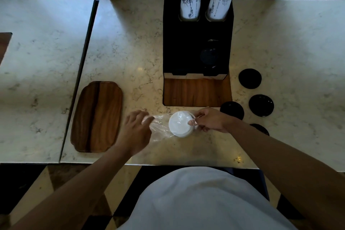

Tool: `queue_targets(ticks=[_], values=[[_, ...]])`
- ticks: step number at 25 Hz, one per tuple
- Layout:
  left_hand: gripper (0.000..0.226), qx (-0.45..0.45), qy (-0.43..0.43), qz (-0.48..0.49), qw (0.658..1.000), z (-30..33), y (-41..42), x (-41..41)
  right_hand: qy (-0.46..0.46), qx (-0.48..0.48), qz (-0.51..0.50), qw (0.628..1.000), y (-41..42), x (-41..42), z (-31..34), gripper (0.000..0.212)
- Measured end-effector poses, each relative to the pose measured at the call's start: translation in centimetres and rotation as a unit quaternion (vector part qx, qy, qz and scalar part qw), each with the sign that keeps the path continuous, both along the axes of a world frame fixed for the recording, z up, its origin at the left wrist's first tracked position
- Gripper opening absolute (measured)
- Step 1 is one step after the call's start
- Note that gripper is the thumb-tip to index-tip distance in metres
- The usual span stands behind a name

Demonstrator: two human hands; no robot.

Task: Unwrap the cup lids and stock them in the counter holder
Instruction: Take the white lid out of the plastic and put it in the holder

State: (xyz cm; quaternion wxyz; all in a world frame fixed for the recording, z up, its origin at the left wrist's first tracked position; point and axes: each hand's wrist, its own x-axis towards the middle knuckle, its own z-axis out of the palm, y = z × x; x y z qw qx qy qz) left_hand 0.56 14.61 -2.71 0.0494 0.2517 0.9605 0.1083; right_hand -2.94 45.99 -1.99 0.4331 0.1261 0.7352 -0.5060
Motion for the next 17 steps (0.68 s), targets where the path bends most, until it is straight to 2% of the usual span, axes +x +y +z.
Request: queue_targets(ticks=[2,4,8,11,14,17], values=[[0.041,-0.017,-0.002,-0.136,0.991,-0.2,0.7,-0.3,-0.004,0.008,0.010,1.000,-0.7,-0.3,0.2,0.042],[0.049,-0.055,-0.060,-0.198,0.977,-0.6,1.3,-0.5,-0.004,0.018,0.026,0.999,-1.3,-0.7,0.4,0.039],[0.051,-0.088,-0.116,-0.197,0.970,-1.3,1.4,-1.0,0.014,0.033,0.025,0.999,-1.6,-1.1,1.0,0.035],[0.051,-0.091,-0.124,-0.199,0.968,-1.7,1.1,-0.9,0.035,0.043,0.002,0.998,-1.2,-1.2,1.1,0.037],[0.050,-0.094,-0.115,-0.186,0.971,-1.9,0.5,-0.6,0.076,0.085,-0.037,0.993,-0.1,-1.4,0.7,0.028],[0.051,-0.100,-0.107,-0.160,0.976,-2.0,-0.2,-0.2,0.095,0.073,-0.087,0.989,0.9,-1.5,0.4,0.024]])
